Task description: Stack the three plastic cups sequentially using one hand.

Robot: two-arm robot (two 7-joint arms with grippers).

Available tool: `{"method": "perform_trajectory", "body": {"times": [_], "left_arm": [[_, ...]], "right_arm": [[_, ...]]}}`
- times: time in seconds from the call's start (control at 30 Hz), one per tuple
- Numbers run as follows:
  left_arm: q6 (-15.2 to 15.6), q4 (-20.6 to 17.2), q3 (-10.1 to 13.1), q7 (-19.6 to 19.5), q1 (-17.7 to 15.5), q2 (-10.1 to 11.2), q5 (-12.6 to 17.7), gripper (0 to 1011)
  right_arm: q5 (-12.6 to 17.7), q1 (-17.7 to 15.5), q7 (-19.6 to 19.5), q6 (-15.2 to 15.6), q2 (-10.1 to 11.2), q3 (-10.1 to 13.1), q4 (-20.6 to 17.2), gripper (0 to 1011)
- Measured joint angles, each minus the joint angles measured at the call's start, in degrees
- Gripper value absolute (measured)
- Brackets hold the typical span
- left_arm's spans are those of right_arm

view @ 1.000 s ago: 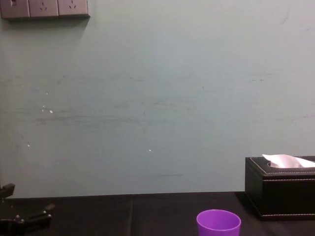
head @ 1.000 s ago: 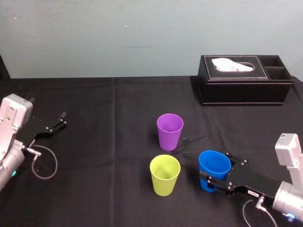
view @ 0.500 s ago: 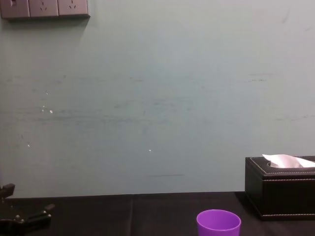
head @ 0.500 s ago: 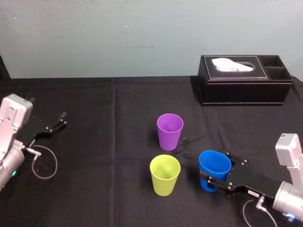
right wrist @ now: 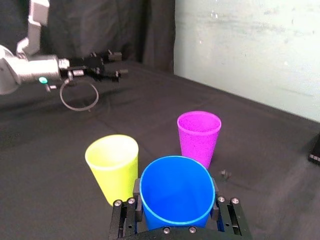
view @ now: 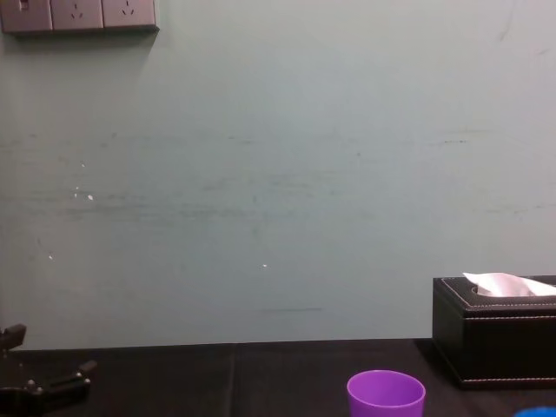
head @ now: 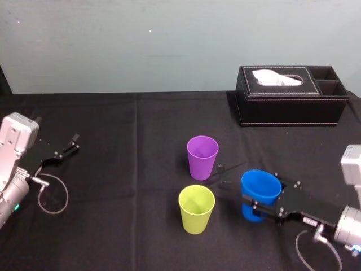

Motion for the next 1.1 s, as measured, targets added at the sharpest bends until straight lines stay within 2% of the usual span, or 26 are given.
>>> {"method": "perform_trajectory", "body": {"times": [0.3, 0.5, 0.63, 0.67, 0.87, 1.1], "left_arm": [[0.0, 0.0, 0.0, 0.0, 0.0, 0.0, 0.0, 1010], [0.0, 0.0, 0.0, 0.0, 0.0, 0.0, 0.0, 1010], [0.0, 0.0, 0.0, 0.0, 0.0, 0.0, 0.0, 1010], [0.0, 0.0, 0.0, 0.0, 0.0, 0.0, 0.0, 1010], [0.0, 0.0, 0.0, 0.0, 0.0, 0.0, 0.0, 1010], [0.0, 0.0, 0.0, 0.0, 0.0, 0.0, 0.0, 1010]], "right_arm": [[4.2, 0.2, 0.4, 2.1, 3.5, 2.5, -6.5, 731], [4.5, 2.6, 0.0, 3.1, 3.9, 2.1, -8.4, 731], [3.5, 7.0, -0.4, 4.8, 2.7, -0.3, -7.7, 731], [3.5, 7.0, -0.4, 4.8, 2.7, -0.3, -7.7, 731], [2.6, 13.9, -0.4, 7.9, 0.1, -4.5, -4.5, 731], [1.4, 19.2, -0.9, 10.0, -2.5, -8.1, -1.1, 731]]}}
